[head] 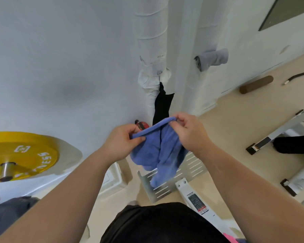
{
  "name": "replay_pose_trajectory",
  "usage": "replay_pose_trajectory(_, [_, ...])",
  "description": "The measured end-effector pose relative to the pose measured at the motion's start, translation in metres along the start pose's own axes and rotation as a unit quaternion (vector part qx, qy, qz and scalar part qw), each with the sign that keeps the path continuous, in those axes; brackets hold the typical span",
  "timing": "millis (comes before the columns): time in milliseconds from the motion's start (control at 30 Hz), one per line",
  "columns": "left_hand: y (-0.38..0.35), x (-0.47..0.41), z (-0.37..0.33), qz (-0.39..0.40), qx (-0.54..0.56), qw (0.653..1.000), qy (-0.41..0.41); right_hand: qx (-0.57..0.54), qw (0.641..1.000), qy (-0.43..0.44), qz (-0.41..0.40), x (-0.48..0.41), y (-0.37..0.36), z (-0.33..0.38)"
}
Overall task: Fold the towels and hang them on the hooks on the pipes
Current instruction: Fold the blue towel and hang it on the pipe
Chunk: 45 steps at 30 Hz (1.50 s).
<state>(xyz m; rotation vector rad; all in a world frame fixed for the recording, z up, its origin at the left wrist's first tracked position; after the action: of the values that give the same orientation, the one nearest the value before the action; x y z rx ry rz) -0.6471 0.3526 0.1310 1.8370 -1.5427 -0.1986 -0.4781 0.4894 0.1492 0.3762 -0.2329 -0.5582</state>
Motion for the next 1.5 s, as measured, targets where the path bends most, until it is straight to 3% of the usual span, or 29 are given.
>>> replay_pose_trajectory(100, [-0.013, 0.003, 0.012, -0.023, 0.051, 0.997, 0.061, -0.004, 0.999, -0.025, -0.040, 0.003, 0.038, -0.022])
replay_pose_trajectory(233, [-0.025, 0.004, 0.004, -0.044, 0.126, 0.988, 0.072, 0.010, 0.995, -0.082, -0.049, 0.006, 0.065, -0.044])
replay_pose_trajectory(400, [-0.026, -0.003, -0.006, -0.079, 0.259, 0.960, 0.066, 0.050, 0.977, -0.207, 0.030, 0.015, 0.065, -0.075])
replay_pose_trajectory(500, [-0.027, -0.009, -0.010, -0.089, 0.220, 0.968, 0.080, -0.078, 0.972, -0.222, -0.009, 0.022, 0.060, -0.076])
replay_pose_trajectory(667, [-0.045, -0.016, -0.045, -0.029, 0.192, 0.980, 0.047, -0.257, 0.955, -0.144, -0.039, 0.024, 0.021, -0.047])
replay_pose_trajectory(767, [-0.054, -0.019, -0.072, 0.005, 0.198, 0.980, 0.001, -0.371, 0.921, -0.113, -0.038, 0.024, -0.001, -0.031])
replay_pose_trajectory(900, [-0.047, -0.018, -0.072, -0.027, 0.234, 0.972, 0.001, -0.483, 0.872, -0.078, -0.016, 0.027, -0.008, -0.015])
replay_pose_trajectory(933, [-0.045, -0.018, -0.070, -0.027, 0.246, 0.969, 0.004, -0.483, 0.872, -0.072, -0.015, 0.028, -0.007, -0.014])
replay_pose_trajectory(1100, [-0.045, -0.015, -0.066, 0.004, 0.239, 0.971, -0.006, -0.326, 0.944, -0.052, -0.013, 0.026, 0.000, -0.015])
replay_pose_trajectory(1200, [-0.048, -0.013, -0.071, 0.015, 0.252, 0.968, -0.013, -0.303, 0.952, -0.034, -0.027, 0.024, 0.008, -0.010])
replay_pose_trajectory(1333, [-0.043, -0.014, -0.074, 0.004, 0.291, 0.957, -0.013, -0.178, 0.983, 0.000, -0.054, 0.020, 0.019, -0.006])
replay_pose_trajectory(1500, [-0.041, -0.013, -0.075, 0.024, 0.300, 0.953, -0.009, -0.114, 0.991, 0.026, -0.063, 0.019, 0.021, -0.008])
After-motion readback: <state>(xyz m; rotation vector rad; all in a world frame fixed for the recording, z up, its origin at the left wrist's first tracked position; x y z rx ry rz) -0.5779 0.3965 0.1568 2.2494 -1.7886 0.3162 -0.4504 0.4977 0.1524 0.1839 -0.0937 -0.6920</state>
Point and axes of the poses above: each hand's wrist, its own x-axis away from the middle knuckle, its own y-axis out of the back of the hand, z = x × y, the point moved 6 cm from there along -x, towards the middle knuckle, and after that the axes turned 15 degrees about z, right-handed, at the moved point
